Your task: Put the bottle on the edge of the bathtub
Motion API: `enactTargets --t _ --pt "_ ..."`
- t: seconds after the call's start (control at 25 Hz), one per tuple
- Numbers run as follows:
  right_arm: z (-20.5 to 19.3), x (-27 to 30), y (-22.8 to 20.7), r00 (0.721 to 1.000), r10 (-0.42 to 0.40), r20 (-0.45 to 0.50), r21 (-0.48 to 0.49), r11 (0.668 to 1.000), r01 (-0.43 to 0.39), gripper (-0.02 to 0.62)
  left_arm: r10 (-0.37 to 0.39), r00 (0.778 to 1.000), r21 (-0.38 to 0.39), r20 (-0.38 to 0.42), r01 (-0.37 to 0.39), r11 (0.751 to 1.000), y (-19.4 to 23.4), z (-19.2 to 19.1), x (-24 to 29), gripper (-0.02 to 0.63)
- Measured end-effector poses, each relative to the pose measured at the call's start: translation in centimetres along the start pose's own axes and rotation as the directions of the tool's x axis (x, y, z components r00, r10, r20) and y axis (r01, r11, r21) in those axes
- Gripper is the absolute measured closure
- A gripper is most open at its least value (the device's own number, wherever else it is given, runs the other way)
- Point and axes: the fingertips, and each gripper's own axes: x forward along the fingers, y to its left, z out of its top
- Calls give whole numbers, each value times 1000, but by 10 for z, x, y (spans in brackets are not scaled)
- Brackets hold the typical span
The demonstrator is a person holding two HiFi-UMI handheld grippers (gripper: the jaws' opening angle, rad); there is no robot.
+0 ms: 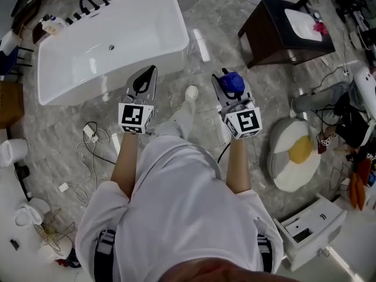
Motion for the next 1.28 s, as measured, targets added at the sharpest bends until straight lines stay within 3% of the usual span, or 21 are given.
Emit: enactTargets --t 0.2,0.44,0.64,0.88,1.12,1.28 --pt "-10 52 -75 1000 25 -1 -1 1000 -25 460 31 1000 -14 -3 -31 999 17 -7 84 611" --pt "-10 149 -166 994 102 -41 -20 994 -103 460 111 994 -82 -21 -113 990 72 -3 200 611" --pt "-11 224 -241 986 156 -61 -40 987 -158 460 123 992 -84 3 -122 989 110 15 298 611" --pt "-15 307 -309 979 187 -86 -61 979 -193 460 145 989 -83 21 -143 986 149 24 364 611" --pt "-17 399 -347 962 261 -79 -98 958 -268 460 272 962 -143 19 -267 953 204 8 400 611" --pt "-23 479 -370 941 333 -58 -91 937 -337 460 385 923 -170 -2 -380 909 250 -11 425 611"
